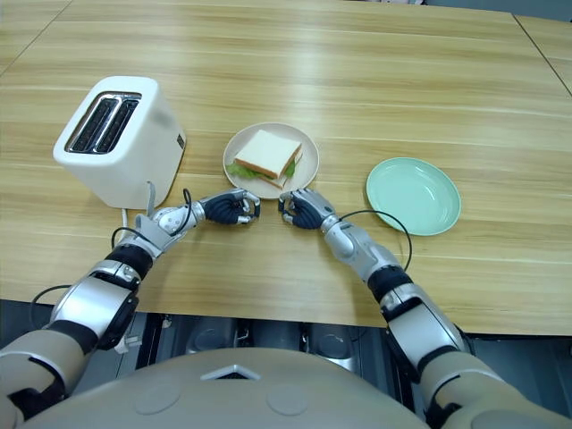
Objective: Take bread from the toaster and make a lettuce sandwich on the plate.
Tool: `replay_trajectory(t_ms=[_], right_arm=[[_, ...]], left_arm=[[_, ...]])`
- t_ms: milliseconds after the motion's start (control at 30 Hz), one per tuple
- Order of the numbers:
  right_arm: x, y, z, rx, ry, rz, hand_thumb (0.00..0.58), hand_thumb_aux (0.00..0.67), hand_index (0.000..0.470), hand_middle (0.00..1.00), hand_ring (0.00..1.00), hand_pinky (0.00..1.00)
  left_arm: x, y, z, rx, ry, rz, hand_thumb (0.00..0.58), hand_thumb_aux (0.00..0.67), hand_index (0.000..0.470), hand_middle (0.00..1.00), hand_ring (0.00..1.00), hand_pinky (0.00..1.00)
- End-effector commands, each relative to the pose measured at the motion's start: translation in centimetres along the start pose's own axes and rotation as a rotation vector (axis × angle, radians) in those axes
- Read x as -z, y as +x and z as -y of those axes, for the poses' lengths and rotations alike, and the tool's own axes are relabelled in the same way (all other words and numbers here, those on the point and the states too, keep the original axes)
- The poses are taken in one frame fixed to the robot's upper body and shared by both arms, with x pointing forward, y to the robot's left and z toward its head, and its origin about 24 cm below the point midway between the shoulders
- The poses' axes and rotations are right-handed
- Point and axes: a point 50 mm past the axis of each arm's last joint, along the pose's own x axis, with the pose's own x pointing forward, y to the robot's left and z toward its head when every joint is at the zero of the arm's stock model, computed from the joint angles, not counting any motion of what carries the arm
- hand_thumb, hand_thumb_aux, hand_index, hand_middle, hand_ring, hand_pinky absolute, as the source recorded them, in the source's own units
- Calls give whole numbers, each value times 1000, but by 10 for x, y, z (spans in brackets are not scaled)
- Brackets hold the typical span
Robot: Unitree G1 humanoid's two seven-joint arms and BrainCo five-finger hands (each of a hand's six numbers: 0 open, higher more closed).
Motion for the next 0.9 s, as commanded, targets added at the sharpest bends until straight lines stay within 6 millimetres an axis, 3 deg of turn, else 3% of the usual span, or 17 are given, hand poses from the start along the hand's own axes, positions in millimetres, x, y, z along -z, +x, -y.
replay_trajectory(t_ms=[33, 67, 133, 167, 200, 233, 267, 300, 333, 367, 400, 433, 467, 500, 667, 900], right_arm=[[7, 5, -2, 55, -23, -70, 580, 670, 460, 1000, 1000, 1000], [5, 9, -2, 73, -27, -77, 580, 670, 460, 1000, 1000, 1000], [3, 15, 1, 116, -19, -87, 580, 670, 460, 1000, 1000, 1000], [2, 17, 2, 138, -10, -90, 580, 670, 460, 1000, 1000, 1000], [1, 18, 4, 160, -7, -92, 580, 670, 460, 1000, 1000, 1000], [1, 19, 7, 190, 0, -95, 580, 670, 460, 1000, 1000, 1000], [1, 20, 10, 219, 13, -100, 580, 670, 460, 1000, 1000, 1000], [1, 20, 13, 253, 29, -103, 580, 670, 460, 875, 875, 875], [2, 21, 17, 294, 46, -105, 580, 670, 460, 729, 729, 729], [2, 21, 20, 322, 61, -106, 580, 670, 460, 729, 729, 729], [2, 21, 24, 350, 88, -105, 559, 544, 373, 0, 0, 0], [3, 20, 28, 381, 136, -101, 478, 389, 267, 0, 0, 0], [3, 19, 32, 411, 185, -92, 187, 118, 81, 0, 0, 0], [3, 18, 38, 451, 245, -74, 0, 0, 0, 0, 0, 0], [1, 3, 66, 639, 482, 80, 0, 0, 0, 0, 0, 0], [-8, -19, 86, 760, 608, 248, 0, 0, 0, 0, 0, 0]], left_arm=[[1, 8, -12, -148, -5, -55, 580, 670, 460, 1000, 1000, 1000], [0, 10, -18, -208, -18, -60, 580, 657, 451, 1000, 1000, 1000], [-3, 13, -29, -318, -68, -47, 519, 452, 310, 878, 878, 878], [-5, 13, -33, -361, -117, -30, 519, 452, 310, 878, 878, 878], [-6, 13, -36, -394, -154, -14, 355, 252, 173, 604, 604, 604], [-8, 13, -39, -429, -180, 7, 355, 252, 173, 604, 604, 604], [-10, 12, -42, -465, -214, 30, 152, 95, 65, 259, 259, 259], [-10, 10, -45, -504, -274, 53, 0, 0, 0, 0, 0, 0], [-11, 8, -48, -541, -341, 85, 0, 0, 0, 0, 0, 0], [-11, 6, -50, -566, -388, 112, 0, 0, 0, 0, 0, 0], [-11, 3, -51, -583, -434, 143, 0, 0, 0, 0, 0, 0], [-11, 1, -53, -598, -492, 187, 0, 0, 0, 0, 0, 0], [-12, -1, -55, -609, -549, 233, 0, 0, 0, 0, 0, 0], [-14, -2, -57, -622, -620, 294, 0, 0, 0, 0, 0, 0], [-24, -8, -61, -674, -796, 534, 0, 0, 0, 0, 0, 0], [-39, -16, -54, -673, -798, 661, 0, 0, 0, 0, 0, 0]])
